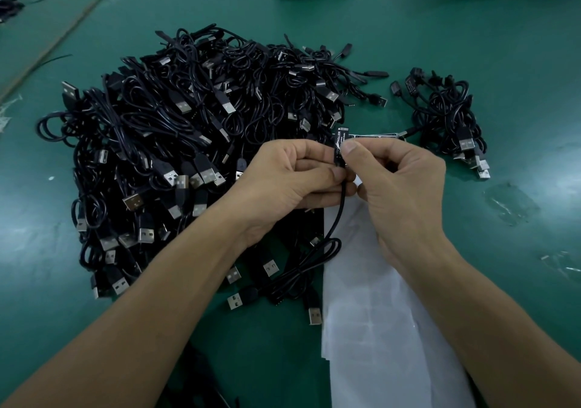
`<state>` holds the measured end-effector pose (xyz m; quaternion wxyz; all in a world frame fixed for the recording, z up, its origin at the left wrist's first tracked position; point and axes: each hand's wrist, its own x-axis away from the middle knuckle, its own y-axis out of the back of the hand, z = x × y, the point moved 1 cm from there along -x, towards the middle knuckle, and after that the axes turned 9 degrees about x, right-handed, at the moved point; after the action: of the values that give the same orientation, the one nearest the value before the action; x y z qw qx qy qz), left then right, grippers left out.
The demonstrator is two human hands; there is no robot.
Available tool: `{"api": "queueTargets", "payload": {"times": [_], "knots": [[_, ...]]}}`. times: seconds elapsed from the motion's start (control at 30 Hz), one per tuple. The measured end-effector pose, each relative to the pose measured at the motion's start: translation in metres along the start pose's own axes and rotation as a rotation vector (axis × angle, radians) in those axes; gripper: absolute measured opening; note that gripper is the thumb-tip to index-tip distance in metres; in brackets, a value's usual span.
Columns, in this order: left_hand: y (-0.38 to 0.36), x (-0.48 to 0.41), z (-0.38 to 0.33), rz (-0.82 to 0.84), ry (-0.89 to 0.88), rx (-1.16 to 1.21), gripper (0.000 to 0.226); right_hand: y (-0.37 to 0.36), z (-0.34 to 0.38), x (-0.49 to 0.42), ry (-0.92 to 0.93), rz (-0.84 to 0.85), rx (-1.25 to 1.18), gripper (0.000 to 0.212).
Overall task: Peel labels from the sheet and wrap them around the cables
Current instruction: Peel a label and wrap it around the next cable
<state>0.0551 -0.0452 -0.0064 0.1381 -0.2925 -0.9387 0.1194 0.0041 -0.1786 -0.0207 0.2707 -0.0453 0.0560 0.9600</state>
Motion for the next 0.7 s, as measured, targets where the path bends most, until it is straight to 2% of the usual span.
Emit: {"api": "queueTargets", "payload": {"times": [0.7], "knots": [[0.0026,0.0002,0.0011,0.008,-0.025,-0.040,0.008,-0.0008,-0.0035,0.0006,0.085,-0.063,0.129,0.007]]}}
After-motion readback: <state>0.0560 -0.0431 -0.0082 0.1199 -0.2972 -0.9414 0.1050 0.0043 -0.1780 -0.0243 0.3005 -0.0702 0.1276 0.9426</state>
